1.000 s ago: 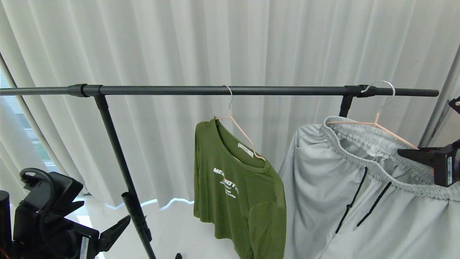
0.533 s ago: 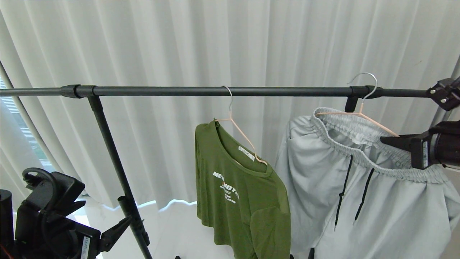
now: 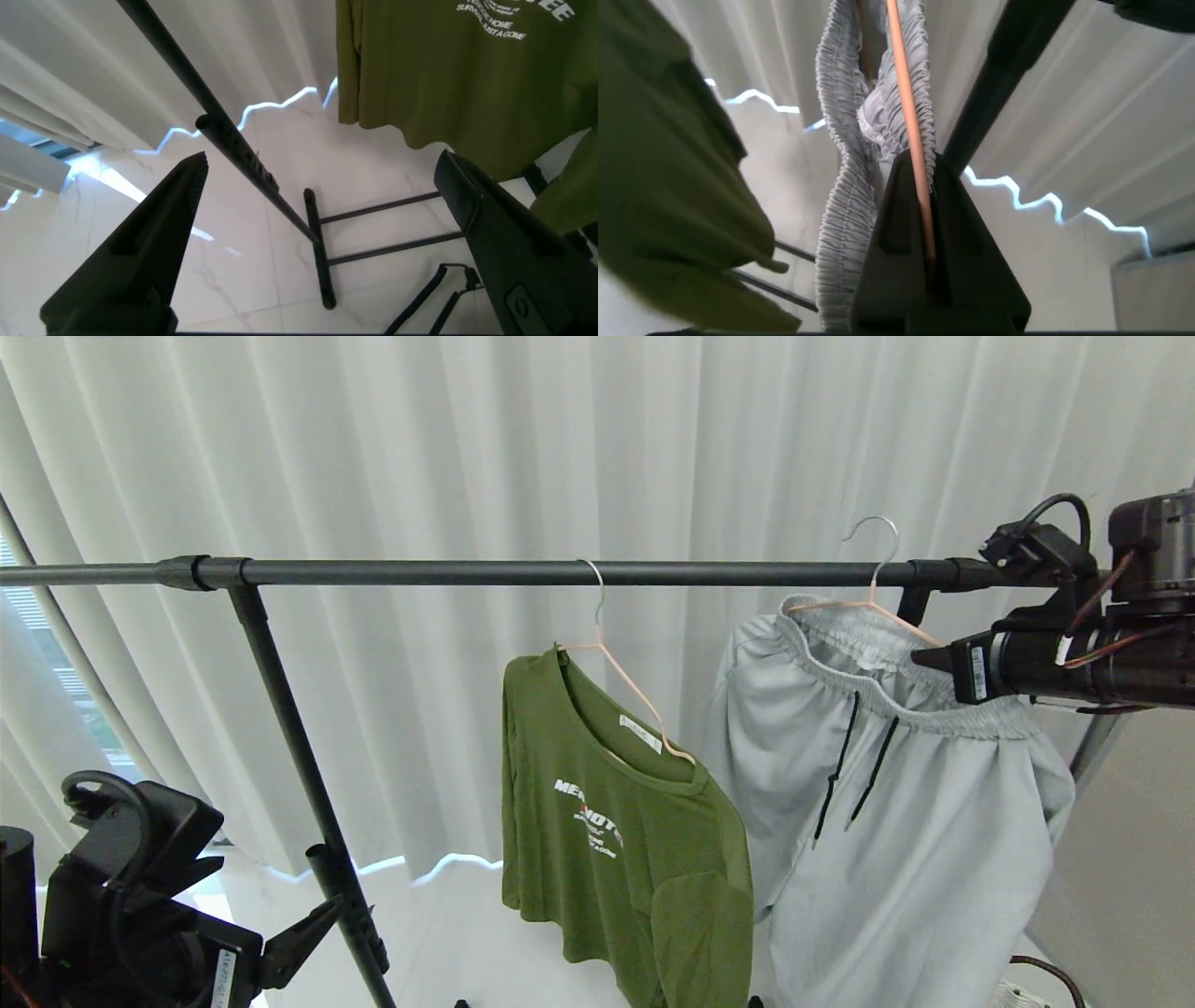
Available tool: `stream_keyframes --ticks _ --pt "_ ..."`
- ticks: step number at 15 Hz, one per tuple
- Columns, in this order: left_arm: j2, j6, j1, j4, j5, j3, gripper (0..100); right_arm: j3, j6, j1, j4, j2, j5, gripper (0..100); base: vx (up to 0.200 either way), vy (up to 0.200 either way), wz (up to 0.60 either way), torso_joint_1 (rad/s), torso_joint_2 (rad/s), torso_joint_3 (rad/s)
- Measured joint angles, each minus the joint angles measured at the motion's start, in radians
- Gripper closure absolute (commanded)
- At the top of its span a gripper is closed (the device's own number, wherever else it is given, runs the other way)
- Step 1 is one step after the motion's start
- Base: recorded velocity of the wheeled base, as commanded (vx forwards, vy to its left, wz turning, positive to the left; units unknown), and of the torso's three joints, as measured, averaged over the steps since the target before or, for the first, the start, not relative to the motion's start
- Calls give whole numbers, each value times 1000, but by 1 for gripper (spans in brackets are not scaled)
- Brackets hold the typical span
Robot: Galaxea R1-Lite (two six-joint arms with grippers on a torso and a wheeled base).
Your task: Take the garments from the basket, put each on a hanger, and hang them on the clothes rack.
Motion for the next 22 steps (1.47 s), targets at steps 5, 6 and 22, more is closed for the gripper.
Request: stream_keyframes --ticks 5,6,22 --pt "0 19 0 0 0 -3 0 -27 -1 25 0 88 -42 100 0 0 0 0 0 0" --pt "0 19 0 0 0 -3 0 -28 -1 27 -1 93 -47 100 0 0 0 0 0 0" --pt "-10 34 9 -27 23 8 0 126 4 78 1 -160 -63 0 -13 0 0 0 0 0"
